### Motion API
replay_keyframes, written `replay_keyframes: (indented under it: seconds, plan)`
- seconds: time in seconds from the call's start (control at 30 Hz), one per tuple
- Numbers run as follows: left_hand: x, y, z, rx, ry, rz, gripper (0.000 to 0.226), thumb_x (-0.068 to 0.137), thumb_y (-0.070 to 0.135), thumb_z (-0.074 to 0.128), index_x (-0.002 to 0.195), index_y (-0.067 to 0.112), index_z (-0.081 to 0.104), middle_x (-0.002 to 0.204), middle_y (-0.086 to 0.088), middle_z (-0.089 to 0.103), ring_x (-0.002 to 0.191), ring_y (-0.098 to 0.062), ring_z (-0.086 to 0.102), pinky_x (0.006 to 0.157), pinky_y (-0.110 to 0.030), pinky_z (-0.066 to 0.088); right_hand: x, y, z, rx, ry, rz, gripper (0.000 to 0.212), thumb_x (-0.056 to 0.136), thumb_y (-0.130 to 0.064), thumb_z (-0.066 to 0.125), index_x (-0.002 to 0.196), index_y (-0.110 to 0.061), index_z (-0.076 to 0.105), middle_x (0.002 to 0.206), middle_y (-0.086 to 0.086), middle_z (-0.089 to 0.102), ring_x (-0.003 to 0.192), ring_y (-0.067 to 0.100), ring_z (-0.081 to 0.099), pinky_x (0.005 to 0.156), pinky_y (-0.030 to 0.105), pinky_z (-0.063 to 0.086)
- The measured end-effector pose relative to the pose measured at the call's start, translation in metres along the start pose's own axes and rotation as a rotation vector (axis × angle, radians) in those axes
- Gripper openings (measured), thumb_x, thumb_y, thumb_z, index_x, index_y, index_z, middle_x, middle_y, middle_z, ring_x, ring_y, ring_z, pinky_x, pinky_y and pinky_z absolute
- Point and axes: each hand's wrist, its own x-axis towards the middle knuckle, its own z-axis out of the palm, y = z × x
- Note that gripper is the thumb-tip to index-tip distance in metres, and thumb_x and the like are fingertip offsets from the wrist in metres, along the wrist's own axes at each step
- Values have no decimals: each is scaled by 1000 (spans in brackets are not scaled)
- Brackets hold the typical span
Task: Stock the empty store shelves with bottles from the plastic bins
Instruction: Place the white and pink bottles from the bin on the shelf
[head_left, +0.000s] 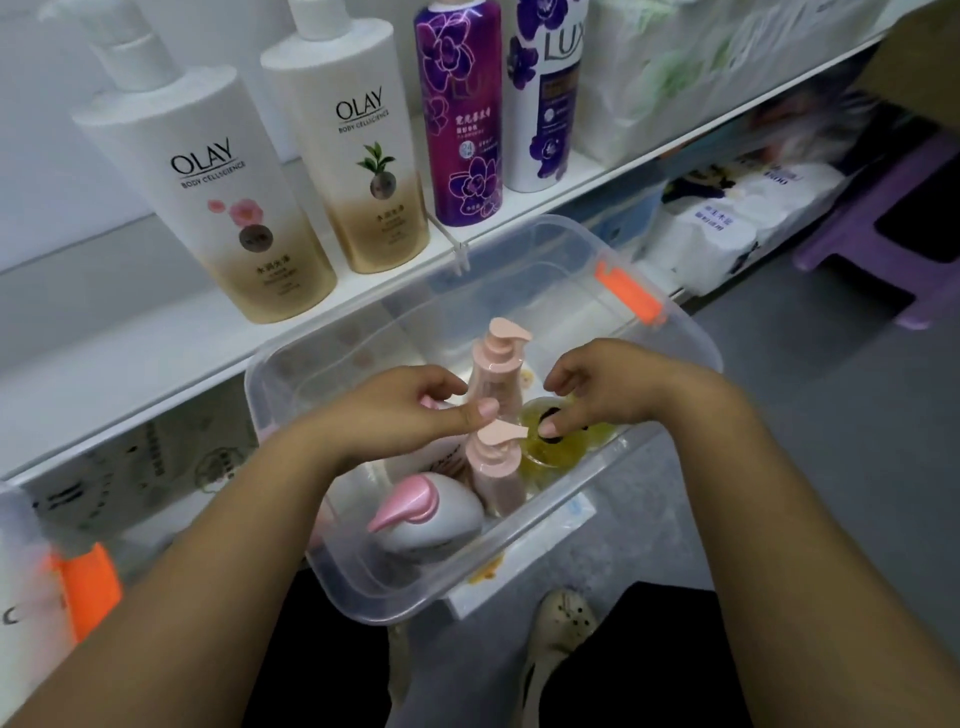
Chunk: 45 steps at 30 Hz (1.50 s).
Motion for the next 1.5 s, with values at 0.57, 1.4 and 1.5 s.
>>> replay_keyframes:
  seconds: [0.57,1.4,1.5]
  plan:
    - [12,-22,-23,-171,-38,-58,32,88,46,68,106,21,76,100,0,77,98,-12,68,84,-27,52,45,-25,26,325,244,-225,52,74,-37,88,119,-21,67,110,-8,71,98,6,65,84,24,49]
    - [0,0,-9,-306,327,239,88,65,40,91,140,37,44,128,20,56,113,0,57,87,-13,51,8,-101,-8,1423,608,-137,41,79,-40,84,97,-4,75,93,8,79,90,21,76,76,36,63]
    - [3,4,0,-135,453,265,96,64,46,90,143,38,37,129,17,49,112,-2,52,87,-17,49,9,-107,-8,1460,612,-59,43,78,-42,84,100,-7,75,92,5,79,87,17,77,72,31,63]
